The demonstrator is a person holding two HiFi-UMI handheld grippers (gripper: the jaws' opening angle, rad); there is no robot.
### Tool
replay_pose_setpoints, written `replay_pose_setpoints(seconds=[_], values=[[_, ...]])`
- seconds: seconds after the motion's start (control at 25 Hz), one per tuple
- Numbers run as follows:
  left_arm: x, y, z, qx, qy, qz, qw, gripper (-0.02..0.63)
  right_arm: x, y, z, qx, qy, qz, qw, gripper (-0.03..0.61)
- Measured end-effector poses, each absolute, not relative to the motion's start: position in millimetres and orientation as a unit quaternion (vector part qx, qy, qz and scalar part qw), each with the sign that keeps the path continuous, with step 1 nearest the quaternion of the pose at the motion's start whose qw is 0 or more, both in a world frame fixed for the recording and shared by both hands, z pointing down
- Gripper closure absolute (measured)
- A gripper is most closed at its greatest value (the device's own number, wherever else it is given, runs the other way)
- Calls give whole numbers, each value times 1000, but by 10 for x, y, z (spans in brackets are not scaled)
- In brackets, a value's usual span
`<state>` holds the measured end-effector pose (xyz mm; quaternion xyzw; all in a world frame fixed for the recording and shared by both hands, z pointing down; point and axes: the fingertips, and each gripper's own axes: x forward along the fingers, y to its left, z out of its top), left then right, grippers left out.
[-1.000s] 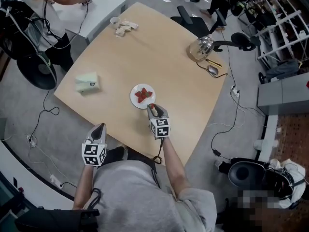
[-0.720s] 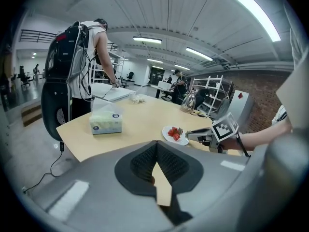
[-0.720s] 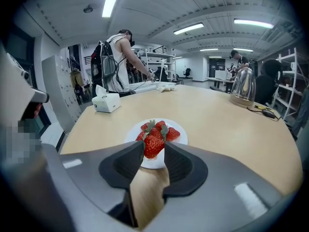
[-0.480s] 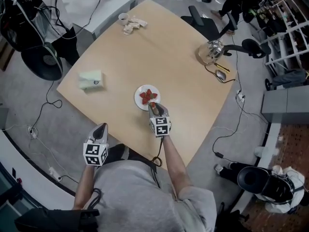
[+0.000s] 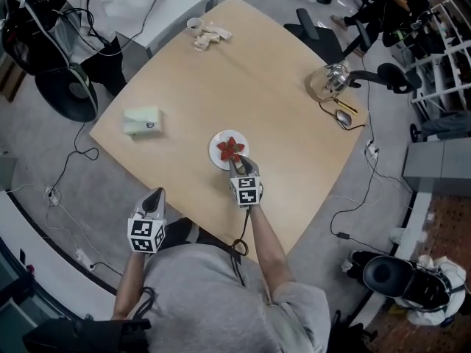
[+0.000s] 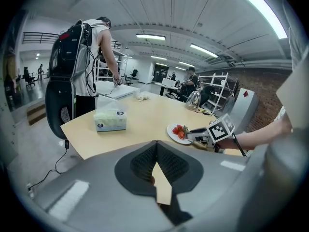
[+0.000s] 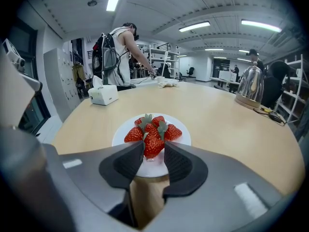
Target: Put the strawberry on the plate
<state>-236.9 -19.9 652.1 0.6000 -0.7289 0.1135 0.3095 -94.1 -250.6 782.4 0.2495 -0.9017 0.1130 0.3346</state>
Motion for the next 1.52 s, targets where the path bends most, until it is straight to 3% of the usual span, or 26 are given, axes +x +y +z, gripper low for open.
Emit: replay_pose_setpoints(seconds=[1.24,1.52], values=[[-2312,-324,6432,627,-714,113,291,595,-885,-2496,7630,268,-904,130,308,394],[-2238,-420,6339,650,-699,113,276,595,-710,-2515,7377,293,-903,139,282,448]])
